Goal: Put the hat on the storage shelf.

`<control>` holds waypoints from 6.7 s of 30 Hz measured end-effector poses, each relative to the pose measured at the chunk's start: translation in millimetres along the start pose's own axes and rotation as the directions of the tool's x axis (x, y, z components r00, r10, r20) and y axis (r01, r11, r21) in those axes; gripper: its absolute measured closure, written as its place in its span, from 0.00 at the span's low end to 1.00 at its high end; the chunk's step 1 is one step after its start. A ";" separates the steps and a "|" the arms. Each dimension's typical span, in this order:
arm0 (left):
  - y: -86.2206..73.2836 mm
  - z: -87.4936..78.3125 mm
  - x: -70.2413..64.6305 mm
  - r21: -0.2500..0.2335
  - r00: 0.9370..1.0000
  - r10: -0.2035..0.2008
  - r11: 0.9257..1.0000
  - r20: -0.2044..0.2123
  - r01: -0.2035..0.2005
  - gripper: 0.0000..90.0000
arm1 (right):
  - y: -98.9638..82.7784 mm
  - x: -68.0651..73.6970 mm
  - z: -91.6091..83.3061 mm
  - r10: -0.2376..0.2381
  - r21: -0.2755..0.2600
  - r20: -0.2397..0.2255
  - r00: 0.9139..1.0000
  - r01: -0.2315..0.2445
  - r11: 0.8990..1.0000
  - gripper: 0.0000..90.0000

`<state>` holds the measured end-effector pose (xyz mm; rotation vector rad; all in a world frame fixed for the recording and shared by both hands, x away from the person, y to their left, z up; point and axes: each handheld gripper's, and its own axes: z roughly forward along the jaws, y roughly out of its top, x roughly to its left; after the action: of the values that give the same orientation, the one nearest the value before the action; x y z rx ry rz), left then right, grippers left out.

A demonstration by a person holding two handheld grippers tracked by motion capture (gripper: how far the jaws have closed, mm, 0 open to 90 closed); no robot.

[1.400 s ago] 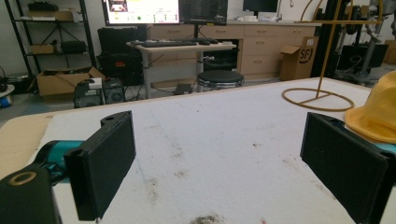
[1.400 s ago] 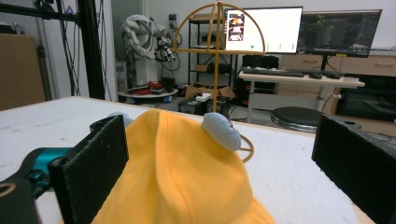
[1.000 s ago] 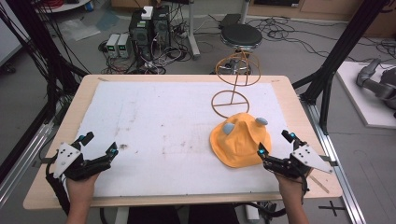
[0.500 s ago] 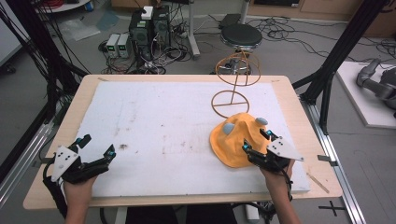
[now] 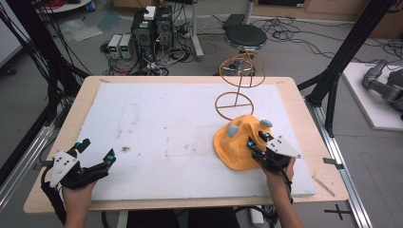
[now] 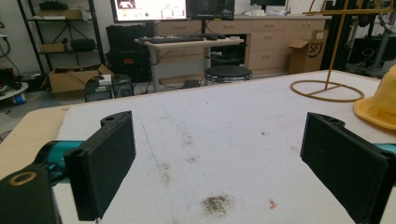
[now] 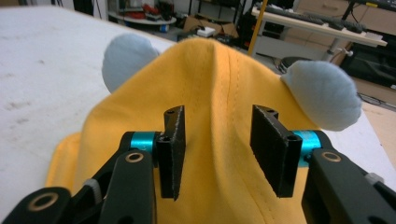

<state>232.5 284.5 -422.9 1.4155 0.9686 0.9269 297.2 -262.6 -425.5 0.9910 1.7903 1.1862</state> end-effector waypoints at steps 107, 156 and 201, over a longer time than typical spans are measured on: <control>-10.3 -5.1 19.5 0.019 0.999 -0.031 0.999 -0.035 0.032 0.12 | 231.5 -76.2 84.1 0.286 -0.416 0.139 0.948 -0.207 0.886 0.98; -9.6 -2.5 16.0 0.019 0.999 -0.031 0.999 -0.025 0.031 0.12 | 165.4 -64.9 68.6 0.324 -0.329 0.141 0.935 -0.265 0.906 0.14; 3.7 13.7 4.6 -0.046 1.000 -0.026 0.999 0.014 0.026 0.12 | -0.9 -86.0 -80.2 0.247 -0.326 0.014 0.969 -0.229 0.917 0.13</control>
<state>247.1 283.9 -420.0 1.3654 0.9478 0.9141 261.0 -368.4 -389.0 1.0534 1.3996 1.5302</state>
